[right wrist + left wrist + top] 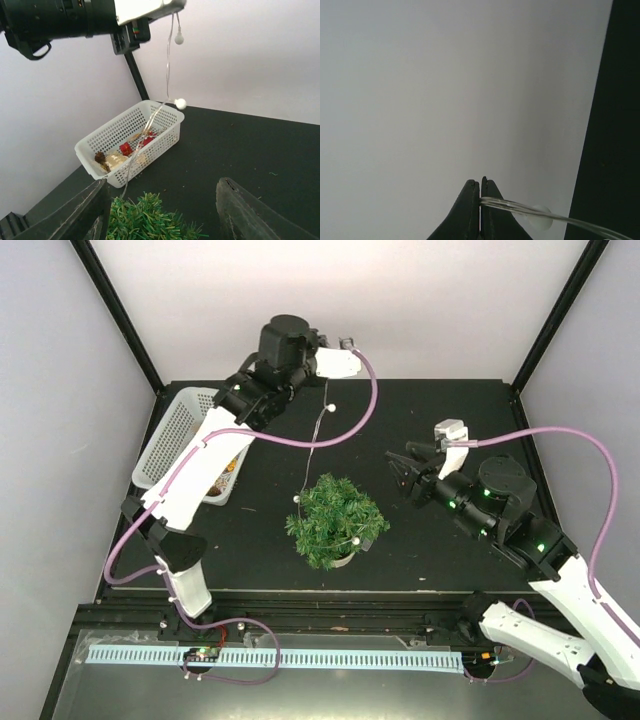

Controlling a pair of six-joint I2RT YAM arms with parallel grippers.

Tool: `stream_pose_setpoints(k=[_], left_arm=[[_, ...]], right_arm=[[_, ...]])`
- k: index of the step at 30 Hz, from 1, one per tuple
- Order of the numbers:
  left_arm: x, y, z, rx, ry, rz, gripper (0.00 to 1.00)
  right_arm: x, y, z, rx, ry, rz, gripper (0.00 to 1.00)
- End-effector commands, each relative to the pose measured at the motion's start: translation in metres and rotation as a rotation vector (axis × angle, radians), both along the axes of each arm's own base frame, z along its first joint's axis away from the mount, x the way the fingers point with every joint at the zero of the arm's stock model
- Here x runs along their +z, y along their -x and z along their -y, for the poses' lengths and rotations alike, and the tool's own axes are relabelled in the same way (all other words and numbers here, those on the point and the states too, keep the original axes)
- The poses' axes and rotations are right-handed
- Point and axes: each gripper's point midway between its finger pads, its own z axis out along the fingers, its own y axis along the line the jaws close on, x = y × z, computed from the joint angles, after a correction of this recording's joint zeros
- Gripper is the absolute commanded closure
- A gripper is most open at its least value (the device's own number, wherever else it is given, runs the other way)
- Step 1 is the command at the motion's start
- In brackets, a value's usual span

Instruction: Decorate the small christmas tree

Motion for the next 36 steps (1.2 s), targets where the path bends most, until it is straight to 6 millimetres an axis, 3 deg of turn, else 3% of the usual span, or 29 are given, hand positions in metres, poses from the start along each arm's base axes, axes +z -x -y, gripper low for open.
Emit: stream_pose_setpoints(k=[1,4,7,15,25,29,36], left_arm=[[-0.010,-0.002,0.017,0.006,-0.040,-0.010,0.98],[-0.013,-0.001,0.031,-0.009,-0.051,-0.005,0.98],[-0.003,0.011,0.048,-0.038,-0.049,0.023,0.98],[0.007,0.070,0.089,-0.136,-0.082,0.035,0.98],[0.015,0.137,0.100,-0.152,-0.180,0.097,0.98],[0.009,0.162,0.100,-0.158,-0.224,0.107,0.98],[-0.030,0.194,0.111,-0.154,-0.392,0.092,0.99]], right_arm=[[0.011,-0.002,0.010,-0.049,-0.054,0.022,0.41],[0.011,-0.001,0.016,-0.070,-0.062,0.027,0.41],[0.011,-0.002,0.026,-0.115,-0.070,0.034,0.41],[0.029,0.007,0.067,-0.260,-0.143,0.107,0.41],[0.030,0.015,0.091,-0.340,-0.187,0.120,0.41],[0.028,0.017,0.092,-0.336,-0.190,0.109,0.41],[0.031,0.027,0.097,-0.317,-0.219,0.108,0.41]])
